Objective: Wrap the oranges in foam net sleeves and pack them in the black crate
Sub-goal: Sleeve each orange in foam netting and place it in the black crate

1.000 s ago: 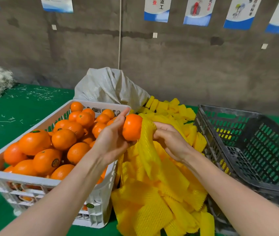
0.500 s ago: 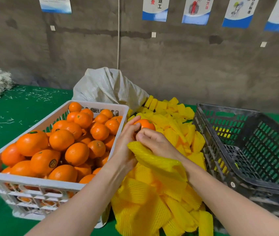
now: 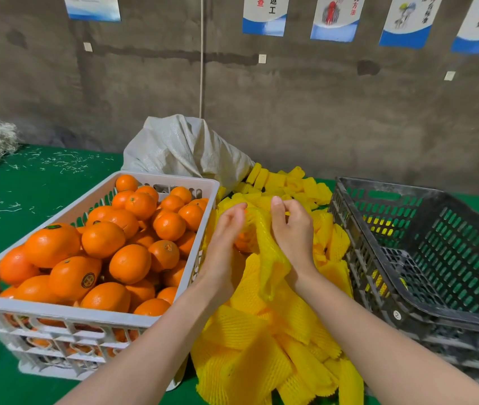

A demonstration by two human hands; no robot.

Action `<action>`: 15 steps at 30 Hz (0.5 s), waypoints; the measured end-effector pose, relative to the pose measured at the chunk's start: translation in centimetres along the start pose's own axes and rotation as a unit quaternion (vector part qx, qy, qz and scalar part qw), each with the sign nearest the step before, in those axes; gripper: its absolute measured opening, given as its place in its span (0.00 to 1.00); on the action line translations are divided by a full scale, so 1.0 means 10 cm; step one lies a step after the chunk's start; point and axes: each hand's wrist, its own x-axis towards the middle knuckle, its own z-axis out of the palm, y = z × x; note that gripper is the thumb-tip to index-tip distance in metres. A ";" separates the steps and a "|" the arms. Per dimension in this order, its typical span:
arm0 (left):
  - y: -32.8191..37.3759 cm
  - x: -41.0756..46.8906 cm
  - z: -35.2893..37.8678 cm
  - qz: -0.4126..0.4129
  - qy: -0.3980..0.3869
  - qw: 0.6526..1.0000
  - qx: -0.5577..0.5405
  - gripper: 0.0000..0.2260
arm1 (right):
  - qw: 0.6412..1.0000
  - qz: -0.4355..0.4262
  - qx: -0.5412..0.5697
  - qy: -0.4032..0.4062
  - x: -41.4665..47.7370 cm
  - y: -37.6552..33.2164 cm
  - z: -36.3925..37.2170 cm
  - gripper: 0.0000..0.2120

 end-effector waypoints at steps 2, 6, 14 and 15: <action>-0.03 0.00 -0.05 0.040 -0.016 0.994 0.102 0.25 | 1.000 0.027 0.006 -0.001 0.01 0.02 0.00 0.12; -0.07 0.06 -0.09 0.045 0.048 0.995 0.073 0.31 | 0.998 0.062 0.019 -0.016 -0.05 0.06 0.03 0.13; -0.14 0.24 -0.08 0.095 0.117 0.975 0.163 0.16 | 1.000 -0.002 0.030 -0.004 -0.38 0.10 0.19 0.17; -0.16 0.27 -0.12 0.093 0.119 0.971 0.183 0.17 | 1.000 -0.025 0.017 -0.010 -0.39 0.12 0.18 0.17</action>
